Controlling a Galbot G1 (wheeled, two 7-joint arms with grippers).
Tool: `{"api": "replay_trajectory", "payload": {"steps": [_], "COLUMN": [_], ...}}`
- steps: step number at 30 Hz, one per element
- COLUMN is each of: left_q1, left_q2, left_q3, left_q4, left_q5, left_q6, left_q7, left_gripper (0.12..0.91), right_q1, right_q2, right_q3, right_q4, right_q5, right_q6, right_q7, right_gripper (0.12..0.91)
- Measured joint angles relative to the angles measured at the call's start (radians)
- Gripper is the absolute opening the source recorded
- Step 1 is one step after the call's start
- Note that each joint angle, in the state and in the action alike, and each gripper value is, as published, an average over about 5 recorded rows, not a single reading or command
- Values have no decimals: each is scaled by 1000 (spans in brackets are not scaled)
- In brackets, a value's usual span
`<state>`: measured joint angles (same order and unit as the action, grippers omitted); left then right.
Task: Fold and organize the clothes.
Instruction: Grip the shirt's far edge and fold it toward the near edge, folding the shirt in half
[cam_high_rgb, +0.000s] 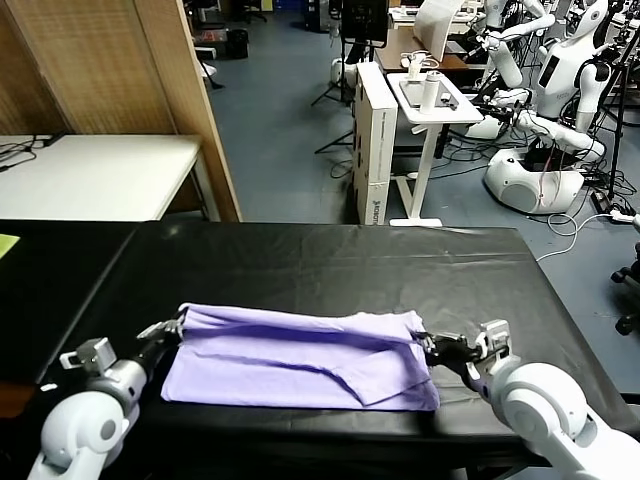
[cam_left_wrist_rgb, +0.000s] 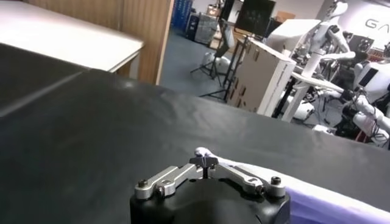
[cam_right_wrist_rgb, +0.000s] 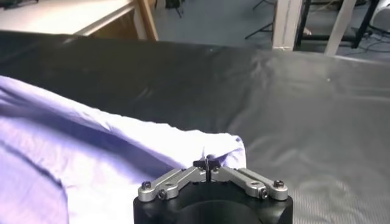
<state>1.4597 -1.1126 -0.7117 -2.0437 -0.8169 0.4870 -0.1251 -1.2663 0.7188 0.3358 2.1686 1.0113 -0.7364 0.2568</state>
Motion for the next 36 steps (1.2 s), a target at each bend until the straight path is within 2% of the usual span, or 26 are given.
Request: {"api": "replay_trajectory", "payload": {"steps": [17, 20, 24, 29, 32, 36], "left_q1": [129, 149, 179, 218, 241, 270], "left_q2": [-66, -86, -115, -150, -173, -206], "left_q3": [-25, -29, -44, -69, -89, -122], "left_q4": [-64, -77, -98, -124, -137, -154], "left_q5": [48, 64, 89, 120, 121, 120], "left_q6": [-56, -62, -67, -86, -94, -100], "left_q7": [0, -3, -11, -37, -59, -90], "left_gripper": [149, 193, 393, 716, 857, 903], "right_q1": [-54, -55, -54, -58, -67, -75], "right_q2": [-9, -15, -23, -35, -45, -52], "right_q3": [-8, -9, -16, -18, -10, 10], "right_q4": [14, 17, 21, 36, 52, 74], "right_q5": [-16, -15, -13, -4, 3, 14], "right_q6": [0, 0, 0, 0, 0, 0], "right_q7": [-4, -5, -7, -10, -10, -10], "right_gripper": [138, 138, 138, 150, 260, 518]}}
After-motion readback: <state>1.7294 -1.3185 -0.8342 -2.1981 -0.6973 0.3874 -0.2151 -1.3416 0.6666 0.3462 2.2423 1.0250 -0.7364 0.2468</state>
